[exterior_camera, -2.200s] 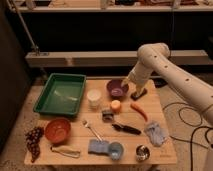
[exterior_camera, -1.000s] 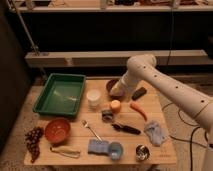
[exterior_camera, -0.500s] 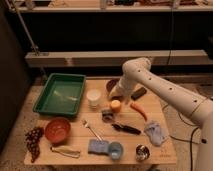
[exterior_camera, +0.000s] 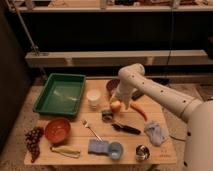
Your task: Place apple in metal cup
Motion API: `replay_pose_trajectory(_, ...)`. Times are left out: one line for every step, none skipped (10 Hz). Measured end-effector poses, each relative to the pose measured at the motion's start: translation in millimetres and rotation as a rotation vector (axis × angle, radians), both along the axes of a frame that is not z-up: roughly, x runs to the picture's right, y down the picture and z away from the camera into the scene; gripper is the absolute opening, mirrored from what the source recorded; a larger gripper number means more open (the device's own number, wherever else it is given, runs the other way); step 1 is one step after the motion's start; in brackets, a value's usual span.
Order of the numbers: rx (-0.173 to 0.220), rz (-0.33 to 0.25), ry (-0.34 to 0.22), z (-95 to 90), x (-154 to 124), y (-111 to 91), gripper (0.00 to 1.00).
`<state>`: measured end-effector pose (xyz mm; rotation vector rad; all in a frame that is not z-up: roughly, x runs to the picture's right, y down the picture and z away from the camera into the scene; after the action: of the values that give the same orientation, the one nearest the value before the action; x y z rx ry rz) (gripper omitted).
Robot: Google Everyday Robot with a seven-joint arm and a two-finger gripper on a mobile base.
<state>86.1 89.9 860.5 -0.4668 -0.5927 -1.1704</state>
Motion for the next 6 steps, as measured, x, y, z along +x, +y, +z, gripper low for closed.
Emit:
replay_pose_trajectory(0.0, -0.003, -0.002, 4.0, -2.7, 2.4, 0.65)
replay_pose_trajectory(-0.001, -0.004, -0.003, 7.1, -4.9, 3.9, 0.65)
replay_pose_trajectory(-0.001, 0.002, -0.003, 9.8, -7.0, 3.9, 0.65)
replay_pose_trajectory(0.0, 0.011, -0.001, 12.6, -7.1, 3.5, 0.65)
replay_pose_trajectory(0.001, 0.018, 0.0, 15.0, -7.3, 2.7, 0.65)
replay_pose_trajectory(0.003, 0.023, -0.002, 17.0, -8.9, 1.3, 0.65)
